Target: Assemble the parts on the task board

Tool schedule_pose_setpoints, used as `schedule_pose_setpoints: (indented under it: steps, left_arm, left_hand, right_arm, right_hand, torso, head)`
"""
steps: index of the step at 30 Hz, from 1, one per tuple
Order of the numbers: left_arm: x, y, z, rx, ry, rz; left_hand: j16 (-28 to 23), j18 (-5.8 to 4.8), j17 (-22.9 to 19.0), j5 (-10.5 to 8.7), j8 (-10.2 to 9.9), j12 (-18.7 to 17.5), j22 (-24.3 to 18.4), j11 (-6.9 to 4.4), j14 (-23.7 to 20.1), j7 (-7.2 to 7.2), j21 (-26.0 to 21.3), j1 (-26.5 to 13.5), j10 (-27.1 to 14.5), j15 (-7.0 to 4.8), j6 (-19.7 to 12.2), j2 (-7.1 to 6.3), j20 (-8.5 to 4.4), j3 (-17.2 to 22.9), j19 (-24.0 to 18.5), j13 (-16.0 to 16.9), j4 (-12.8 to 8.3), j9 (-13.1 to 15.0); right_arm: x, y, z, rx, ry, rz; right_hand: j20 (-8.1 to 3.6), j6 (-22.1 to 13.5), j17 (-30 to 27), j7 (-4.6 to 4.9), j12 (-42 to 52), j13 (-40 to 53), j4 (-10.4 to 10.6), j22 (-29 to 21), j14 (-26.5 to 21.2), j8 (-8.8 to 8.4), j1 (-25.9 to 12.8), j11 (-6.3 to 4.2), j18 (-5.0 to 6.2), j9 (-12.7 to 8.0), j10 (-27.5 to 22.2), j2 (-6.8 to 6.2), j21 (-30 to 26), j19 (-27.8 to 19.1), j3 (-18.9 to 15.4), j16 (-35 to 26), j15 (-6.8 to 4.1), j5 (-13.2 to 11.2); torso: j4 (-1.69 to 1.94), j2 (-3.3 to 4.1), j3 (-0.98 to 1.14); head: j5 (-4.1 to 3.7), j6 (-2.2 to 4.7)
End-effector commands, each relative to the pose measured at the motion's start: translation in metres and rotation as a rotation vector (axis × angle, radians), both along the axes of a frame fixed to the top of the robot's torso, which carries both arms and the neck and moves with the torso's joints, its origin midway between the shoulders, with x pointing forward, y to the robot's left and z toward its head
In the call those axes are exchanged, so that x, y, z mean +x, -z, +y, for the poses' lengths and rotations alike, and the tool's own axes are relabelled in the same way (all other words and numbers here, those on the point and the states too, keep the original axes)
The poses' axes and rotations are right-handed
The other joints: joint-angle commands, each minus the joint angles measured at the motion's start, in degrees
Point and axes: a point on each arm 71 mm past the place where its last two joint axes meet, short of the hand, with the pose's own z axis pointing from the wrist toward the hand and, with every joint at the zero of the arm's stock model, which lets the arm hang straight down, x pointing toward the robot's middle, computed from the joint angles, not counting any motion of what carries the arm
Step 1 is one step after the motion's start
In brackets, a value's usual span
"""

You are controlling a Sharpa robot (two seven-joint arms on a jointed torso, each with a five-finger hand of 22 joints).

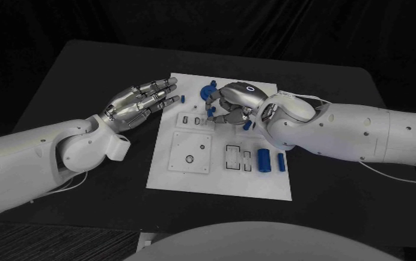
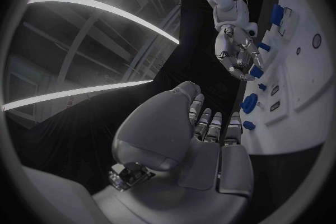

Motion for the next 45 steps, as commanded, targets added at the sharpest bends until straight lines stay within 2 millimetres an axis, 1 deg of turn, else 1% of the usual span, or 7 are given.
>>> schedule_pose_setpoints:
  steps: [1,7,12,28,37,40,45]
  left_arm:
    - [-0.001,-0.001,-0.003,-0.016,0.011,-0.005]
    - [-0.001,-0.001,-0.005,-0.016,0.016,-0.003]
    - [-0.001,0.0,-0.005,-0.015,0.017,-0.003]
    - [0.0,0.0,-0.005,-0.014,0.019,-0.002]
    - [0.0,0.0,-0.006,-0.013,0.022,0.0]
    - [0.0,0.0,-0.006,-0.012,0.022,0.001]
    - [0.0,0.0,-0.005,-0.01,0.022,0.002]
  left_hand:
    - [0.16,0.66,0.04,-0.27,0.31,0.21,0.08,0.25,-0.11,0.0,0.15,-0.36,-0.06,0.27,0.07,-0.1,0.24,0.44,0.03,0.04,0.03,0.06]
    - [0.16,0.66,0.04,-0.27,0.31,0.21,0.08,0.25,-0.11,0.0,0.15,-0.36,-0.06,0.27,0.07,-0.1,0.24,0.44,0.03,0.04,0.03,0.06]
    - [0.17,0.67,0.04,-0.23,0.34,0.21,0.08,0.22,-0.11,-0.01,0.14,-0.39,-0.06,0.27,0.11,-0.04,0.23,0.59,0.02,0.04,0.03,0.07]
    - [0.16,0.67,0.04,-0.18,0.33,0.2,0.07,0.2,-0.11,-0.02,0.14,-0.43,-0.07,0.26,0.02,0.02,0.23,0.72,0.01,0.04,0.02,0.06]
    - [0.14,0.67,0.03,-0.17,0.32,0.11,0.07,0.19,-0.12,-0.02,0.13,-0.44,-0.09,0.26,-0.02,0.04,0.22,0.78,0.0,0.02,0.02,0.05]
    - [0.14,0.67,0.03,-0.17,0.32,0.11,0.07,0.19,-0.12,-0.02,0.13,-0.44,-0.09,0.26,-0.02,0.04,0.22,0.78,0.0,0.02,0.02,0.05]
    - [0.14,0.67,0.03,-0.17,0.32,0.11,0.07,0.19,-0.12,-0.02,0.13,-0.44,-0.09,0.26,-0.02,0.04,0.22,0.78,0.0,0.02,0.02,0.05]
  right_arm:
    - [-0.001,0.007,0.005,-0.035,-0.017,0.042]
    - [0.0,0.013,0.009,-0.056,-0.015,0.067]
    - [-0.001,0.016,0.011,-0.063,-0.013,0.078]
    - [0.001,0.02,0.012,-0.079,-0.008,0.068]
    - [0.001,0.022,0.013,-0.096,-0.014,0.059]
    - [0.001,0.023,0.014,-0.1,-0.015,0.061]
    - [0.0,0.025,0.014,-0.105,-0.015,0.066]
  right_hand:
    - [0.38,0.14,5.5,0.38,-0.23,12.74,-0.16,12.13,4.21,-0.09,0.02,0.2,0.84,0.12,4.65,-0.31,-0.39,2.21,0.19,-0.2,0.3,-0.25]
    - [0.46,0.01,4.77,0.46,-0.44,12.29,-0.27,11.91,4.06,-0.19,0.09,0.26,1.01,0.02,4.38,-0.39,-1.1,1.9,0.23,-0.55,0.37,-0.3]
    - [0.5,-0.04,4.63,0.5,-0.47,12.24,-0.29,11.86,4.03,-0.23,0.09,0.3,1.04,-0.02,4.34,-0.39,-1.26,1.83,0.26,-0.63,0.4,-0.29]
    - [0.64,-0.36,4.38,0.68,-0.51,12.17,-0.53,11.75,3.96,-0.45,0.23,0.34,1.13,-0.23,4.28,-0.43,-1.6,1.68,0.42,-0.77,0.48,-0.18]
    - [0.69,-1.22,4.28,0.85,-0.56,12.05,-0.65,11.72,3.94,-0.91,-0.19,0.12,1.17,-0.59,4.2,-0.73,-1.73,1.64,0.28,-0.85,0.36,-1.46]
    - [0.68,-2.65,4.12,1.03,-0.6,11.96,-0.68,11.7,3.92,-1.78,-0.52,0.13,1.19,-1.21,4.13,-0.87,-1.82,1.62,0.2,-0.94,0.33,-2.4]
    - [0.81,-5.84,3.7,1.47,-0.76,11.62,-0.82,11.6,3.84,-4.55,-0.99,0.39,1.26,-3.97,3.92,-1.2,-2.25,1.49,0.25,-1.18,0.52,-3.95]
  torso:
    - [0.15,-0.03,0.04]
    - [0.22,0.05,0.0]
    - [-0.19,0.1,0.07]
    - [-0.18,0.06,0.11]
    - [-0.11,0.04,0.11]
    - [-0.1,0.02,0.09]
    - [-0.11,0.0,0.07]
  head:
    - [-0.33,-0.01]
    - [-0.49,-0.01]
    - [-0.18,-0.01]
    - [-0.22,-0.01]
    - [-0.25,-0.01]
    - [-0.23,-0.01]
    - [-0.24,-0.01]
